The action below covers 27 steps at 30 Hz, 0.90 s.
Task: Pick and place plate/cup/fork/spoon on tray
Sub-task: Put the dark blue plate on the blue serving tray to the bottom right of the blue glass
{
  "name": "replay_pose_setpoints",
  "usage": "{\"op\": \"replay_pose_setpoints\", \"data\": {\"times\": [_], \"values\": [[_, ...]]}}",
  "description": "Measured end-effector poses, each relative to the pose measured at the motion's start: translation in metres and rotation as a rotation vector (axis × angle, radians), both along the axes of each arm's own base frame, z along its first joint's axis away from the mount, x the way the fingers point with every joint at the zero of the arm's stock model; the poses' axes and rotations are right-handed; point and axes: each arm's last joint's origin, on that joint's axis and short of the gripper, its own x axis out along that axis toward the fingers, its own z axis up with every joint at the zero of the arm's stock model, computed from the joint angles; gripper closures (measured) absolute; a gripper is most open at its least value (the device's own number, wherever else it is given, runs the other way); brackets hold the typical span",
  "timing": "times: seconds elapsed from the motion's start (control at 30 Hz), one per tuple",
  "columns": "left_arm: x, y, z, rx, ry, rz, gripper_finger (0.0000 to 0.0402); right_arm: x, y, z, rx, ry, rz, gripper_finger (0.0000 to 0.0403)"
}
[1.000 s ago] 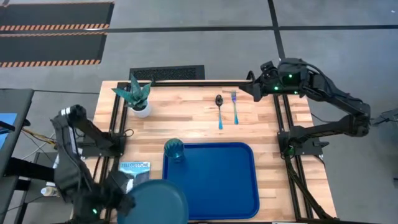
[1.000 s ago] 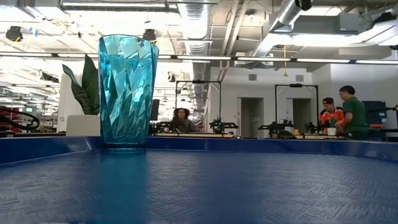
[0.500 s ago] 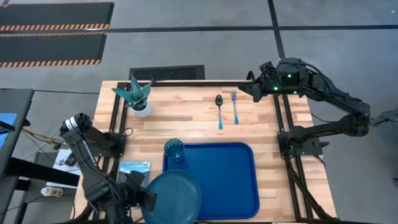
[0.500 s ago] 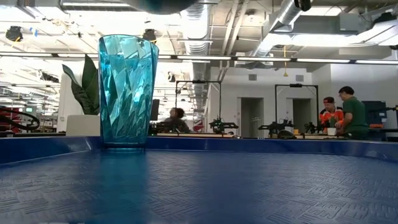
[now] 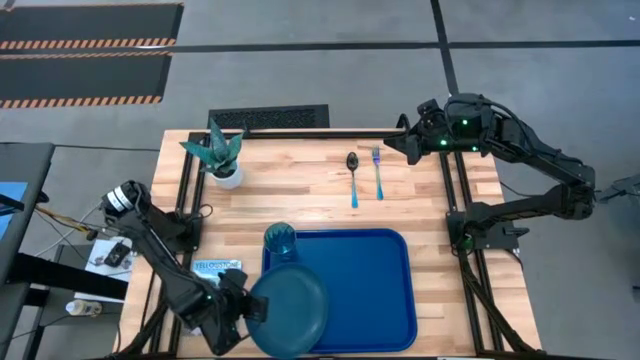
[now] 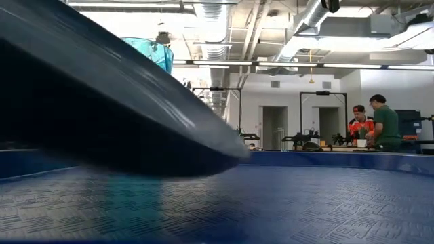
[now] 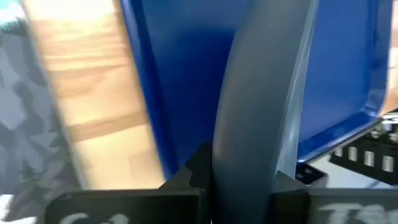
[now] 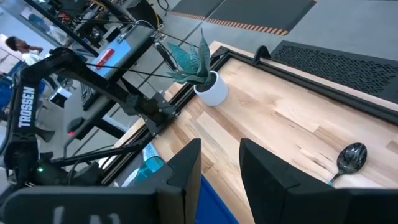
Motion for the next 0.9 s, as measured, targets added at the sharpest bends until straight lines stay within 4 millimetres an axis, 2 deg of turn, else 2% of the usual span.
{"op": "replay_pose_setpoints", "data": {"times": [0.27,0.5,0.63,0.9], "values": [[0.000,0.006,-0.015,-0.015,0.035,0.012,0.0387,0.001,0.004,0.000,-0.001,-0.002,0.022,0.0269],[0.006,0.010,-0.023,-0.027,-0.002,0.031,0.0377,0.003,0.007,0.000,-0.001,-0.002,0.041,0.0269],[0.008,0.013,-0.026,-0.034,0.009,0.032,0.0340,0.003,0.007,0.000,-0.001,-0.002,0.041,0.0270],[0.015,0.019,-0.026,-0.035,0.027,0.039,0.0238,0.002,0.007,0.000,-0.001,-0.002,0.040,0.0268]]}}
